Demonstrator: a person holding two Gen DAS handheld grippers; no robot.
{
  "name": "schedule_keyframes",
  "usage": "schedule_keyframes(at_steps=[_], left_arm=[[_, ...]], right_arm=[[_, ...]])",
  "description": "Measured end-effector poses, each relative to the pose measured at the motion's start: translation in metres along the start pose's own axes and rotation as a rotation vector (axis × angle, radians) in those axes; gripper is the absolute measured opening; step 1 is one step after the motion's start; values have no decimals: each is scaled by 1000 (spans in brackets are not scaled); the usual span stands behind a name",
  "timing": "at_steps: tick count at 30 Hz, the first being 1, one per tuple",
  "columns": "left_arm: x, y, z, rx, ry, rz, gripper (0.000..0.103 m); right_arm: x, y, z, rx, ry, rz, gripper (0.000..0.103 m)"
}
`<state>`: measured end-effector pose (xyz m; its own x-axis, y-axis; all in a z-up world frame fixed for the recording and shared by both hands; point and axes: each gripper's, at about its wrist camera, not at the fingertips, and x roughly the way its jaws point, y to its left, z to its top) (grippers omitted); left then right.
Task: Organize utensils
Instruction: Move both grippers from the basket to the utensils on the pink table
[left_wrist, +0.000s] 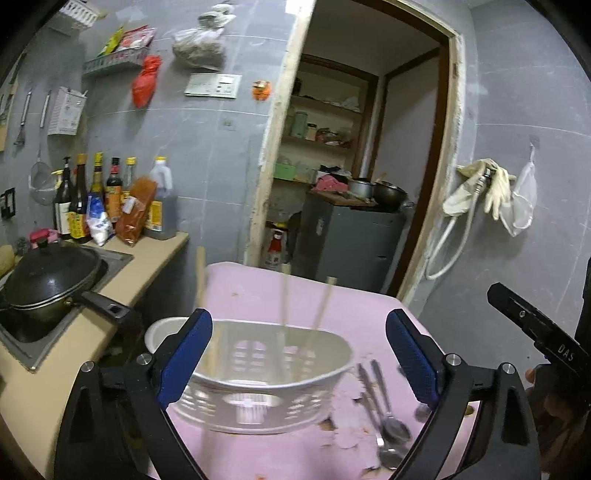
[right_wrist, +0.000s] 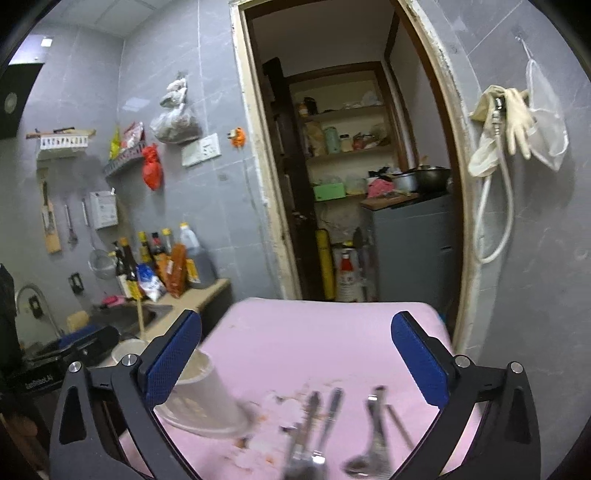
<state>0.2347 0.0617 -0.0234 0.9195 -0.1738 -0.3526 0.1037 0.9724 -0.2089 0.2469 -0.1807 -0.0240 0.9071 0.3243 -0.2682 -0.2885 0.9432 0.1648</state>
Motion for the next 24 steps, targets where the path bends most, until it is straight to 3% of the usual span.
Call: schedule_keyframes(at_steps=[15,24], left_arm=[[28,-79,-33,49,16,-59,92],[56,-93,-64,103,139,-32,92]], right_arm=[[-23,-67,-11,-36,31,-100,103],[-3,-102,-35,-7,169,-119,103]])
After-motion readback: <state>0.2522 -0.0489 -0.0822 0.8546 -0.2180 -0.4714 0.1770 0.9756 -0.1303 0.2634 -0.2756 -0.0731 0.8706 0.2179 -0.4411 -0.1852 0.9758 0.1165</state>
